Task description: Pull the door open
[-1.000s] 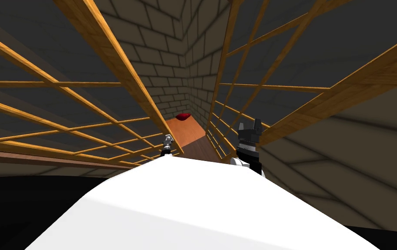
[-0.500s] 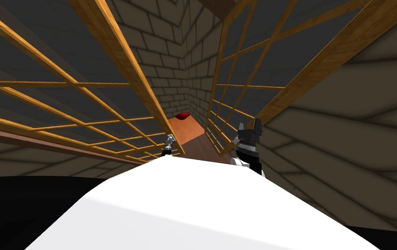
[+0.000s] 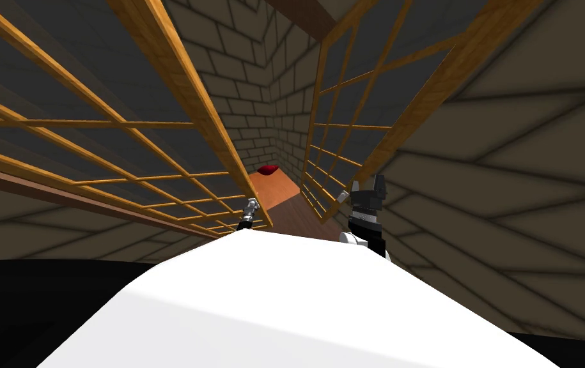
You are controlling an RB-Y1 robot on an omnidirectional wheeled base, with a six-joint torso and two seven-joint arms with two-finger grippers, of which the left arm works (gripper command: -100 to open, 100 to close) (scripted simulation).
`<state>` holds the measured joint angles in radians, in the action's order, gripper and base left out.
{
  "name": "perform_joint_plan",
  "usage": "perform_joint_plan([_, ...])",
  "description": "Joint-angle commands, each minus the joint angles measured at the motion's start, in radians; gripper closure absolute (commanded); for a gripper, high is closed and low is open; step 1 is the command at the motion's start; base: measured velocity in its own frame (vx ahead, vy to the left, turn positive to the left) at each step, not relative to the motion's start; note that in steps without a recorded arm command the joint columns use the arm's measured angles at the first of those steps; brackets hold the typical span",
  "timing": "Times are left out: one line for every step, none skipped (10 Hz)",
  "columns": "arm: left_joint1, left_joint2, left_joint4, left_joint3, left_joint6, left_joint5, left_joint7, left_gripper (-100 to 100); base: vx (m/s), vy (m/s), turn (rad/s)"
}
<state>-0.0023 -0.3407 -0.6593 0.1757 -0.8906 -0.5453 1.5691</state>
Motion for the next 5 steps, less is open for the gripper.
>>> perform_joint_plan([0.008,-0.008,0.000,0.023,-0.011,0.012,0.022,100,-0.243,0.044,-0.072])
perform_joint_plan([0.015,-0.020,-0.006,0.041,-0.019,0.021,0.040,100,-0.258,0.046,-0.109])
perform_joint_plan([0.023,-0.032,-0.012,0.058,-0.026,0.029,0.057,100,-0.270,0.036,-0.129])
perform_joint_plan([0.029,-0.043,-0.018,0.074,-0.033,0.037,0.073,100,-0.269,0.038,-0.107])
perform_joint_plan([0.034,-0.051,-0.022,0.085,-0.038,0.043,0.085,100,-0.267,0.019,-0.074])
